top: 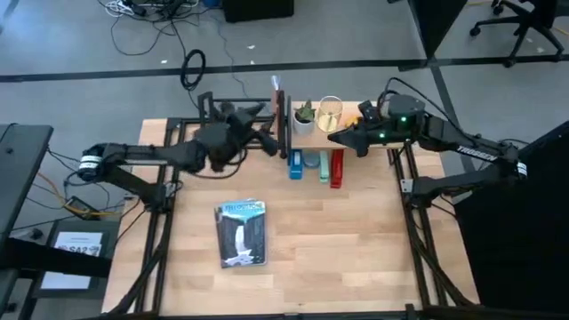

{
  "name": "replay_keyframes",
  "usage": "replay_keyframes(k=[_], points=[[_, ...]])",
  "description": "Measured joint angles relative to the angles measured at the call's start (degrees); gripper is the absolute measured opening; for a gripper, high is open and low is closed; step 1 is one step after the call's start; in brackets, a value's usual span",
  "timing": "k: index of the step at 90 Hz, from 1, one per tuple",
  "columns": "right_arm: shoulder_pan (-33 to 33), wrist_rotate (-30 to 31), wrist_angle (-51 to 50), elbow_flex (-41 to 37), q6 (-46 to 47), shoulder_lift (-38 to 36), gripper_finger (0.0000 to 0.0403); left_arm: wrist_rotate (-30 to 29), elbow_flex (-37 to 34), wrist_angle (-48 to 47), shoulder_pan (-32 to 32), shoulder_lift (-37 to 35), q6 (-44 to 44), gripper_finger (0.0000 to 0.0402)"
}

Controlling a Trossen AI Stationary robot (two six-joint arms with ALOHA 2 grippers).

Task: Stock shelves
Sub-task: Remove the brown book from the black bookshelf

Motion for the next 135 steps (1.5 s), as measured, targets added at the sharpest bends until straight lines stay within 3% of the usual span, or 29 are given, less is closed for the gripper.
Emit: replay_keyframes(k=[18, 37, 53, 69, 80, 88, 104, 135], points=[[-2.0, 1.2, -2.1, 0.0, -1.4, -4.5, 0.0000, -3.3, 1.0, 0.4, 5.8, 7.9, -5.7, 0.0235], [-4.3, 1.3, -5.5, 0.0, -1.6, -7.4, 0.0000, -8.2, 7.8, 0.4, 8.6, 16.8, -6.4, 0.0236], [-5.0, 1.2, -8.3, 0.0, -1.6, -8.8, 0.0000, -15.2, 15.5, -6.4, 10.0, 21.7, -9.4, 0.0232], [-5.0, 1.2, -8.9, 0.0, -3.3, -9.1, 0.0000, -15.0, 20.3, -18.9, 11.9, 22.9, -20.6, 0.0231], [-5.0, 1.2, -8.9, 0.0, -3.6, -8.7, 0.0000, -9.1, 20.7, -24.8, 14.0, 22.9, -30.5, 0.0222], [-5.0, 1.2, -8.8, 0.0, -3.6, -8.6, 0.0000, -3.6, 20.8, -26.1, 15.3, 22.9, -34.6, 0.0208], [-5.0, 1.2, -8.8, 0.0, -3.6, -8.6, 0.0000, -2.1, 20.8, -26.1, 16.3, 22.9, -36.1, 0.0163], [-5.0, 1.2, -8.8, 0.0, -3.6, -8.5, 0.0000, 0.8, 21.2, -26.6, 17.7, 22.9, -40.3, 0.0013]])
